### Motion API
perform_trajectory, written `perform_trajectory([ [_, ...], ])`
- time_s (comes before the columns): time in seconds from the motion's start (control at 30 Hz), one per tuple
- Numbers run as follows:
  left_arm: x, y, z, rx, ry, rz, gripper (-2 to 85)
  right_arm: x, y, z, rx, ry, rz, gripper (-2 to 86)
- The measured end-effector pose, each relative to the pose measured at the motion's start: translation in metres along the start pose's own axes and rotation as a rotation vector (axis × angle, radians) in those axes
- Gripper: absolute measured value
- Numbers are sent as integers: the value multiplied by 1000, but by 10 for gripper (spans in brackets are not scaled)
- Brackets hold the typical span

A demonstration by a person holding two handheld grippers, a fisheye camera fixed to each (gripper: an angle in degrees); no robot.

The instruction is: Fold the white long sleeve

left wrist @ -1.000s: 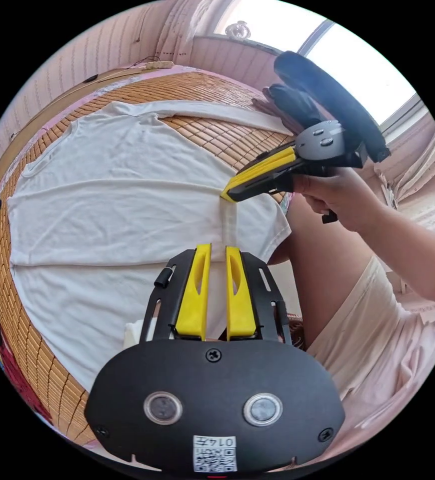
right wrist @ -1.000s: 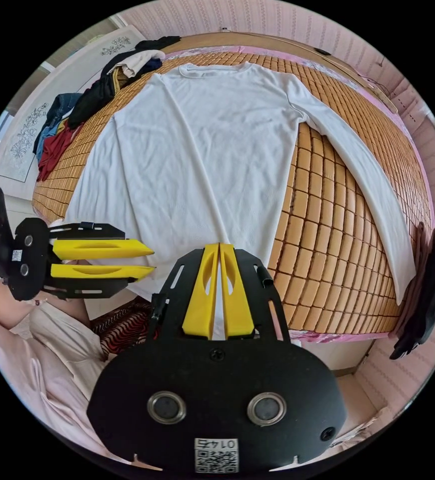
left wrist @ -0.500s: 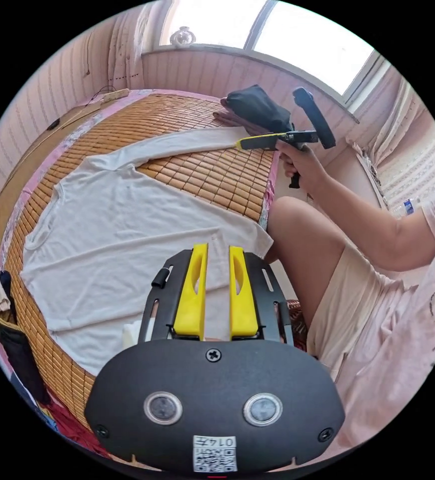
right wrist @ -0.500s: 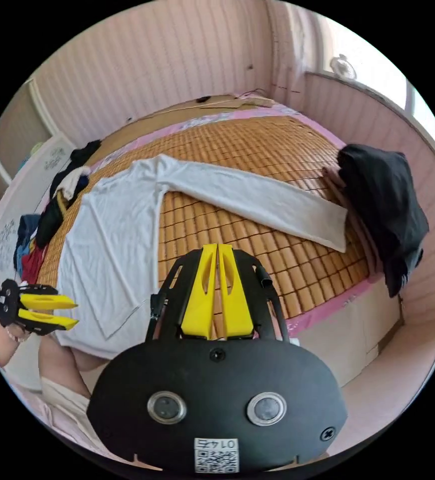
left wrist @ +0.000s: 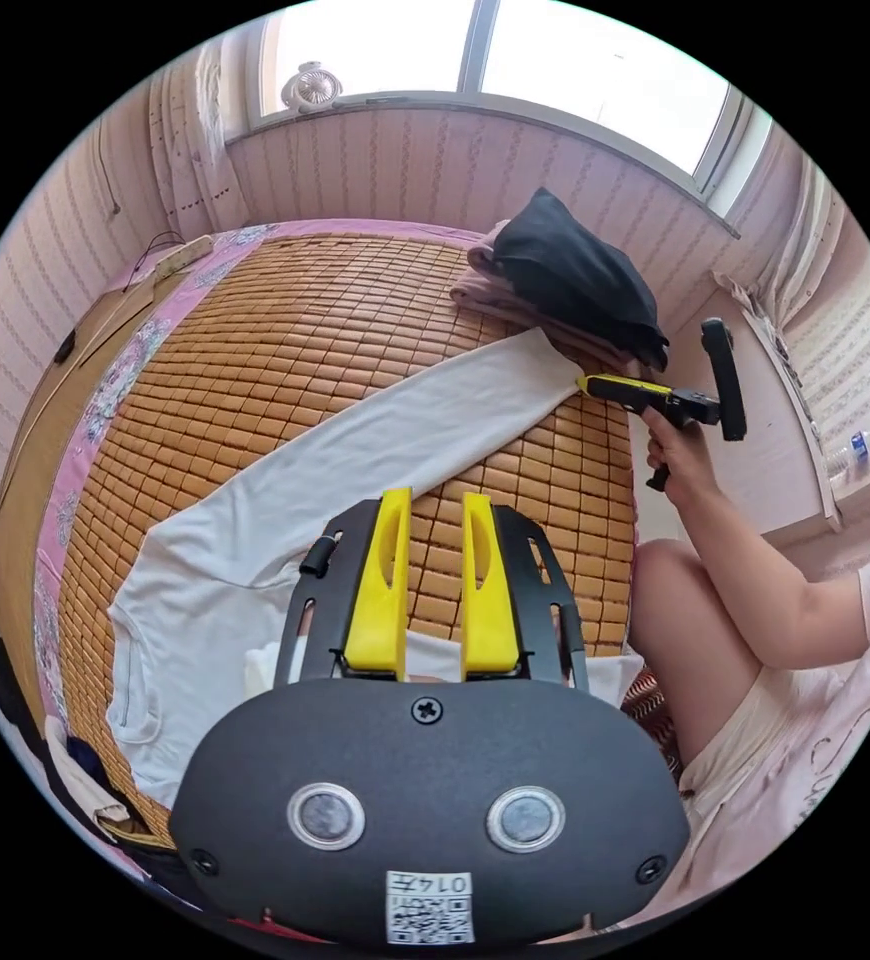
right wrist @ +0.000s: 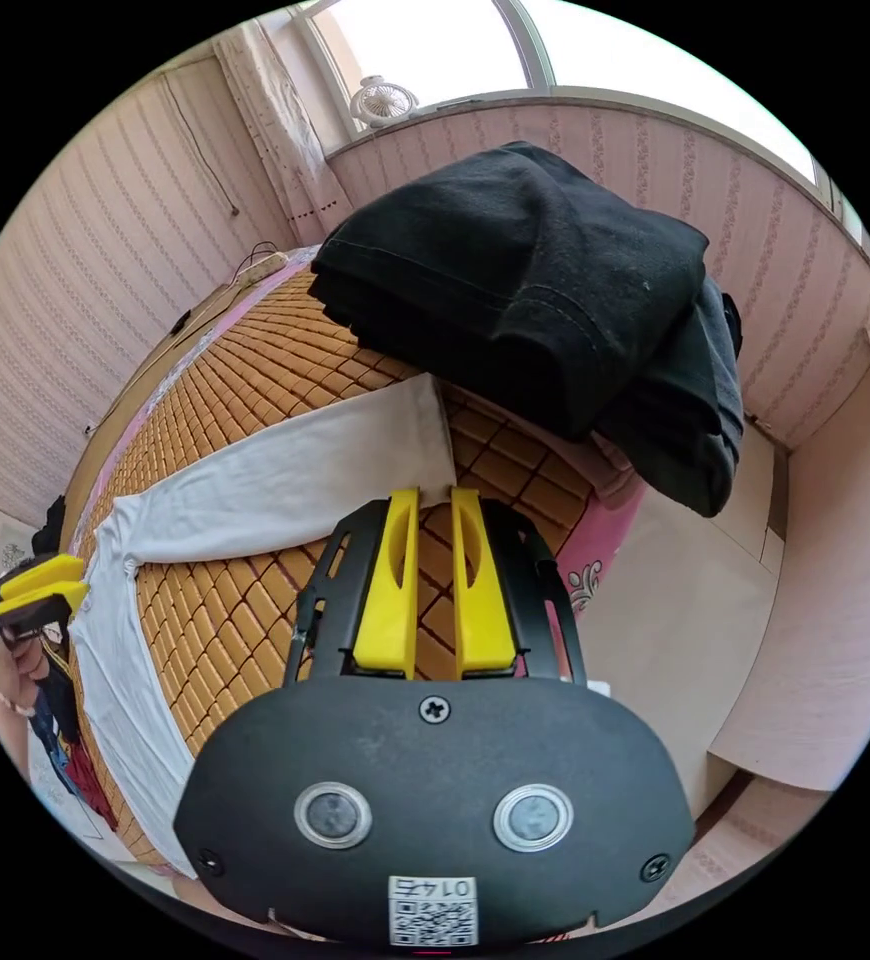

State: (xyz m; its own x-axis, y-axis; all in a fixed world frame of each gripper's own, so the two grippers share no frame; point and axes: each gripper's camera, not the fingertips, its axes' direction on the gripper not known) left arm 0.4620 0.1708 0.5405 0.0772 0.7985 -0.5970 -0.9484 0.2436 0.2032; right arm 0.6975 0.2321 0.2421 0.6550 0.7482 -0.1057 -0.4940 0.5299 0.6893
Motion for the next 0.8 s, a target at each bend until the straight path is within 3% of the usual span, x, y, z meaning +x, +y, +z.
perform_trajectory([
  [0.27,3,-99,67,-27,-42,32,95,10,-5,-14,46,90,-62,119],
  [0.33,5,-118,85,-45,-56,35,101,13,-3,3,-46,128,-89,109],
  [0.57,9,-134,116,-112,-94,45,96,15,5,0,-5,105,-131,31],
  [0.8,-1,-124,96,-104,-19,-2,0,9,12,-14,97,-87,-205,10],
])
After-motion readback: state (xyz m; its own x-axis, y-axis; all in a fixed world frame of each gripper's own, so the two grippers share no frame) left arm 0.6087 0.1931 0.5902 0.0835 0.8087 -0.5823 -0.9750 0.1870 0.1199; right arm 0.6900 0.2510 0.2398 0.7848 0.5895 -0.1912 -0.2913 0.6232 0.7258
